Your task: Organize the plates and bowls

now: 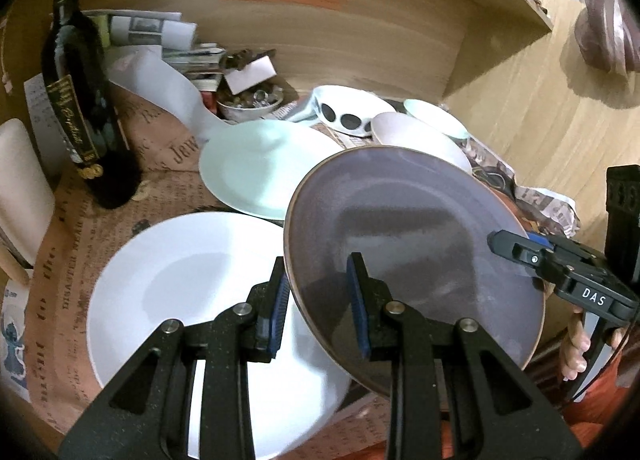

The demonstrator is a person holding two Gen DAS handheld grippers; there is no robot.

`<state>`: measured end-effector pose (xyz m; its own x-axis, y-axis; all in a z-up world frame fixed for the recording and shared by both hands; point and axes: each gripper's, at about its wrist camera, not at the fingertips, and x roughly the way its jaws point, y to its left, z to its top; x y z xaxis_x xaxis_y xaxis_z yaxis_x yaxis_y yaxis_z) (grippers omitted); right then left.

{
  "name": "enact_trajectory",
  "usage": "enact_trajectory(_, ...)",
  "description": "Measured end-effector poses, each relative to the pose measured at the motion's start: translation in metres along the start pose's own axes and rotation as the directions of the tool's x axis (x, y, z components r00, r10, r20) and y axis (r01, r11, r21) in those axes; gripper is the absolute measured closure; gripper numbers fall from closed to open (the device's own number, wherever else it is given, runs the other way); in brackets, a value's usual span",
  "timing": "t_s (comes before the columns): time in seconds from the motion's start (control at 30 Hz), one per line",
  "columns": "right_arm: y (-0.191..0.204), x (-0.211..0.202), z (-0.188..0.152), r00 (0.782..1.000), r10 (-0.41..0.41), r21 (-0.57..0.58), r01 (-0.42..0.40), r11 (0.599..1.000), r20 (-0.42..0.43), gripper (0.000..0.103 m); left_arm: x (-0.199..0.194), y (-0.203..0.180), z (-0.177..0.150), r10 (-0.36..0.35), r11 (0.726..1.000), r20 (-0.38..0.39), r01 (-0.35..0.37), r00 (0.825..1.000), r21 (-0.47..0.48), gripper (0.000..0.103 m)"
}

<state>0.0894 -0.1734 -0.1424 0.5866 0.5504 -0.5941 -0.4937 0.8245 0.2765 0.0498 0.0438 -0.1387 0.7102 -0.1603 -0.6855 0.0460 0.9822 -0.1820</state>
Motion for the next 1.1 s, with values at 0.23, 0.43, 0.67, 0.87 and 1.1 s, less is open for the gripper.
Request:
enact_trajectory(0.23, -0.016, -0.007, -0.012, 1.000, -0.018, 0.018, 0.018, 1.000, -0.012, 0.072, 0.012, -0.014, -0.006, -0.019, 1.000, -0.029, 0.019, 0.999, 0.012, 0.074)
enact_trajectory(0.43, -0.028, -0.010, -0.019, 0.999, -0.029, 0.033, 0.030, 0.999, -0.027, 0.072, 0.024, -0.023, -0.011, -0.031, 0.999, -0.061, 0.032, 0.998, 0.014, 0.074)
enact_trajectory(0.67, -0.044, -0.007, -0.025, 0.998, -0.038, 0.061, 0.041, 0.997, -0.046, 0.072, 0.040, -0.035, -0.013, -0.025, 0.999, -0.087, 0.029, 0.996, 0.036, 0.074)
enact_trajectory(0.87, -0.055, -0.002, -0.027, 0.997, -0.038, 0.094, 0.044, 0.995, -0.062, 0.072, 0.053, -0.041, -0.011, -0.017, 0.999, -0.117, 0.023, 0.993, 0.047, 0.074)
enact_trajectory(1.1, -0.067, 0.004, -0.028, 0.996, -0.041, 0.116, 0.050, 0.992, -0.079, 0.072, 0.066, -0.047, -0.011, -0.008, 0.998, -0.141, 0.017, 0.990, 0.063, 0.074)
